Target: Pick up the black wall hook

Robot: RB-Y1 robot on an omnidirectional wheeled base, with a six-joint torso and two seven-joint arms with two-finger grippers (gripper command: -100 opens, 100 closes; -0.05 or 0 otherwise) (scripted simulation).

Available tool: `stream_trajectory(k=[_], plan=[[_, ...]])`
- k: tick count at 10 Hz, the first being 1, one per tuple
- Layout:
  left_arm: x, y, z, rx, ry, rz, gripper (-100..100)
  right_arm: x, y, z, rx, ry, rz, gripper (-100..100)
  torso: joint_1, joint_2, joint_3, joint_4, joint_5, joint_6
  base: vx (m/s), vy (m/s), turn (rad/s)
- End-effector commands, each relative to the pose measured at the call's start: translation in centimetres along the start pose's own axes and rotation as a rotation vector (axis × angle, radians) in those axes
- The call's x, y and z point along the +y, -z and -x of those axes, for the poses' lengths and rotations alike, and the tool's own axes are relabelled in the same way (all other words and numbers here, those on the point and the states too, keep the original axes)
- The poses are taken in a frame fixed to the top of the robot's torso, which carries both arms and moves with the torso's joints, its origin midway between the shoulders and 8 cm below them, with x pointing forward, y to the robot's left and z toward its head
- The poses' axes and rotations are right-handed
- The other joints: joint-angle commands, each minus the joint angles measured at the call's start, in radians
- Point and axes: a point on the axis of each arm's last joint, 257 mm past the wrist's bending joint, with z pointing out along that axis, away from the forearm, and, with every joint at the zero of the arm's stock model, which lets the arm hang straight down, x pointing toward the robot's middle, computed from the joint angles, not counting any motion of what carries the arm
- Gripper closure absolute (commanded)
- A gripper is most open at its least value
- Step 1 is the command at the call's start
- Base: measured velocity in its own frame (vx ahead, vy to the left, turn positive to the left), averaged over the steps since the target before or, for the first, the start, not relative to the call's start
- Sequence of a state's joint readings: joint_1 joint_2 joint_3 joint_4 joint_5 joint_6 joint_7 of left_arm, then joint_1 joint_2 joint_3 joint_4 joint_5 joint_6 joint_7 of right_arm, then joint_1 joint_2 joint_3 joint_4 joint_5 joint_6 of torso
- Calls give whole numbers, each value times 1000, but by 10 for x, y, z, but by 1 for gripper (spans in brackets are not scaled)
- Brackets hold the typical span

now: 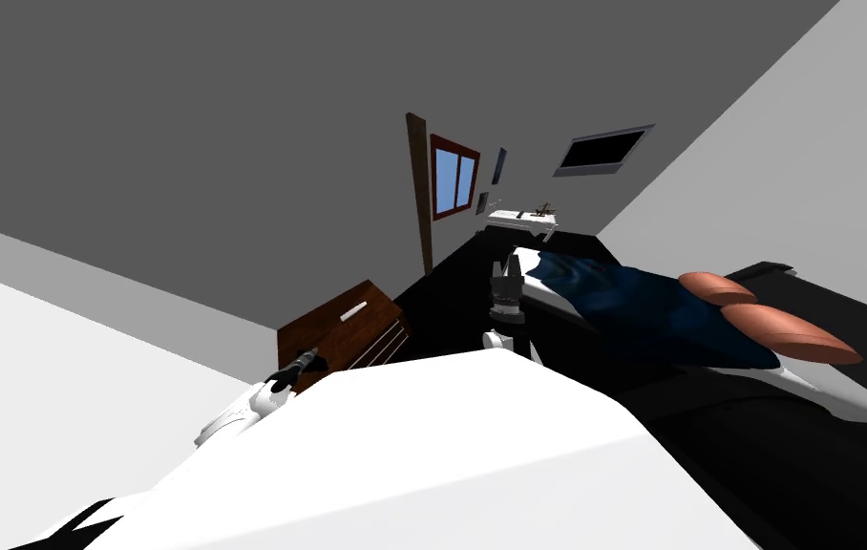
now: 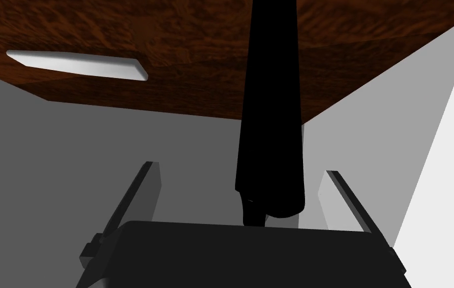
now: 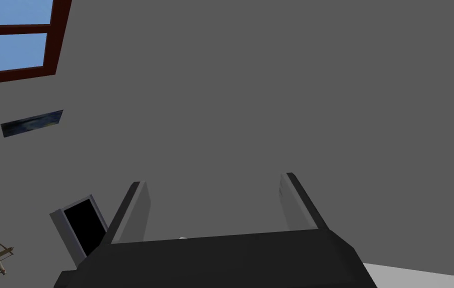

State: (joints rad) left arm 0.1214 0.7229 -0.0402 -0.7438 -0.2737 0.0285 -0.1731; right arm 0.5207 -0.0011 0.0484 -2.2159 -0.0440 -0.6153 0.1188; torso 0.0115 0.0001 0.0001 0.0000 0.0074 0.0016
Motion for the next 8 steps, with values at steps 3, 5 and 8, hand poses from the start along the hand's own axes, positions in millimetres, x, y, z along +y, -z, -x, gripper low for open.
stream_trajectory(k=[3, 5, 8], plan=[[1, 0, -1, 2, -8, 0, 100, 0, 0, 0, 0, 0, 0, 0, -1, -5, -2, 0, 1, -1, -10, 2, -4], [0, 0, -1, 2, -13, -2, 100, 0, 0, 0, 0, 0, 0, 0, 2, -7, -3, 0, 3, -1, 0, 0, 0], [-6, 7, -1, -1, -36, -42, 100, 0, 0, 0, 0, 0, 0, 0, 2, -12, -6, -1, 2, -3, 88, -13, 224]])
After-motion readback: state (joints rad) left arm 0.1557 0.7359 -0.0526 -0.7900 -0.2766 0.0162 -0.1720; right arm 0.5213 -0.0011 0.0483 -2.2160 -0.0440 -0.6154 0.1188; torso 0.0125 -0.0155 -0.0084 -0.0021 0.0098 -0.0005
